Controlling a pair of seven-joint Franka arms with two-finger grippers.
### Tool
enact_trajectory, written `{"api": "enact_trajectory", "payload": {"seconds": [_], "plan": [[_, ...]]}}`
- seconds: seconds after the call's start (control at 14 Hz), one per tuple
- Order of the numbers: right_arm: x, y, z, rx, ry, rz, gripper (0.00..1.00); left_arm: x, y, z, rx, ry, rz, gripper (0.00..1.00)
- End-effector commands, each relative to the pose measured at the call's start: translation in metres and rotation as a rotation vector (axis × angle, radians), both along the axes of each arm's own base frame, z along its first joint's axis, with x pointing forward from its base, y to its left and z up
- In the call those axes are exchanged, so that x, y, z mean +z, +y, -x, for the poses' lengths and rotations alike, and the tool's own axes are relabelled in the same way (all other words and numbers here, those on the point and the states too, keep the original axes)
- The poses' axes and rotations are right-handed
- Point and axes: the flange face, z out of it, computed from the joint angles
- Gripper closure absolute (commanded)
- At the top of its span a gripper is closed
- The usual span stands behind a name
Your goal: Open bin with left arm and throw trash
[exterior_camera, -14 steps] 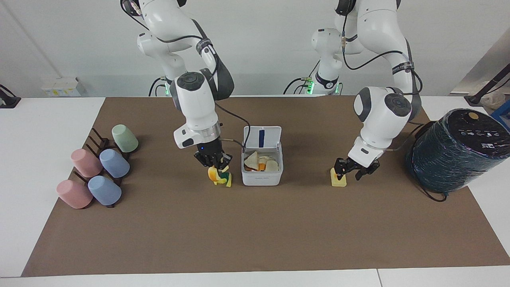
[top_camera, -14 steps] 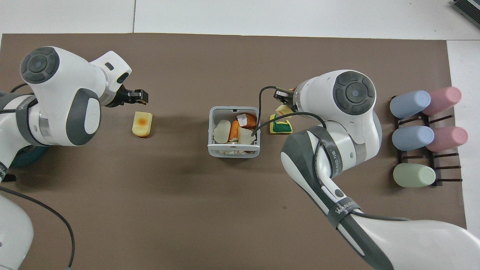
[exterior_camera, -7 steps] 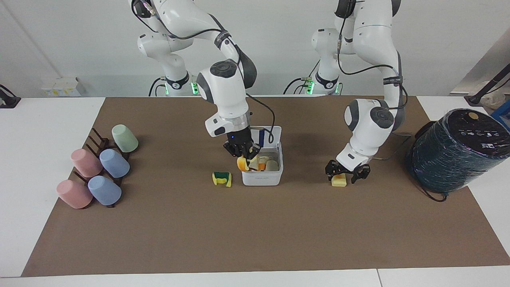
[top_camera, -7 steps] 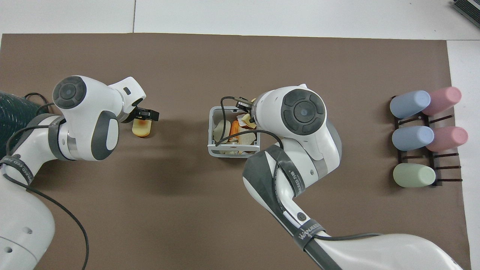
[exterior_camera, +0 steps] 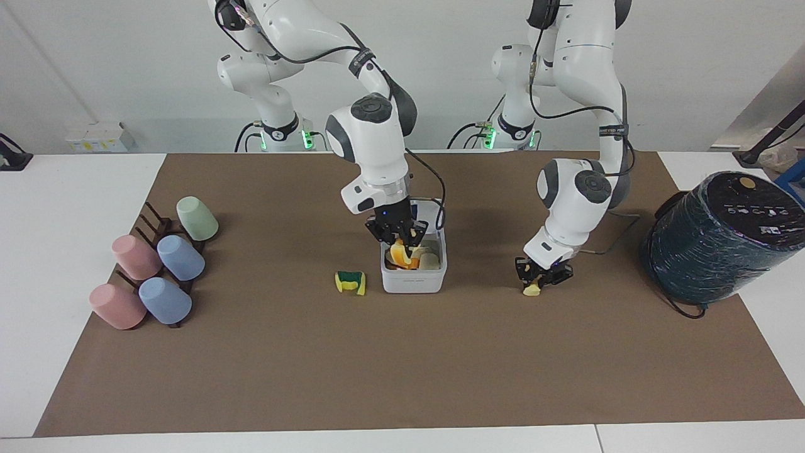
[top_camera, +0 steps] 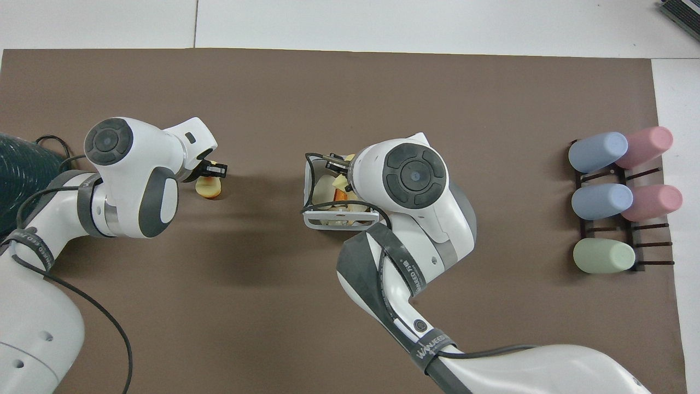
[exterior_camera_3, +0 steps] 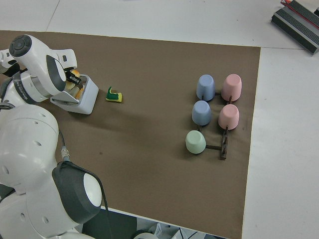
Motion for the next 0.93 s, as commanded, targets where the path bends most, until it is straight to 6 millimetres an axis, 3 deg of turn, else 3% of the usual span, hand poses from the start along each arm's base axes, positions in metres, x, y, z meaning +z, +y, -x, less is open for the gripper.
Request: {"api": "enact_trajectory", "payload": {"seconds": [0.0,0.14,0.29,0.36,0.57,0.86], "plan": [[0.000,0.001,-0.001,-0.016,0.012,0.001,0.00,0.032,-0.007,-0.025,-0.022,0.030,-0.010,1.00],[0.005,0.000,-0.002,-0.017,0.012,0.002,0.00,0.064,-0.011,-0.042,-0.024,0.042,-0.008,1.00],[0.009,-0.015,-0.010,-0.019,-0.002,0.016,0.00,0.090,-0.018,-0.045,-0.019,0.055,-0.007,1.00],[0.012,-0.028,-0.017,-0.006,-0.011,0.023,0.00,0.105,-0.032,-0.042,0.005,0.073,-0.004,1.00],[0.012,-0.082,-0.039,0.062,-0.024,0.063,0.00,0.131,-0.093,-0.023,0.104,0.122,-0.005,1.00],[-0.016,-0.140,-0.042,0.055,-0.005,0.087,0.00,0.136,-0.183,0.014,0.205,0.124,0.008,1.00]]}}
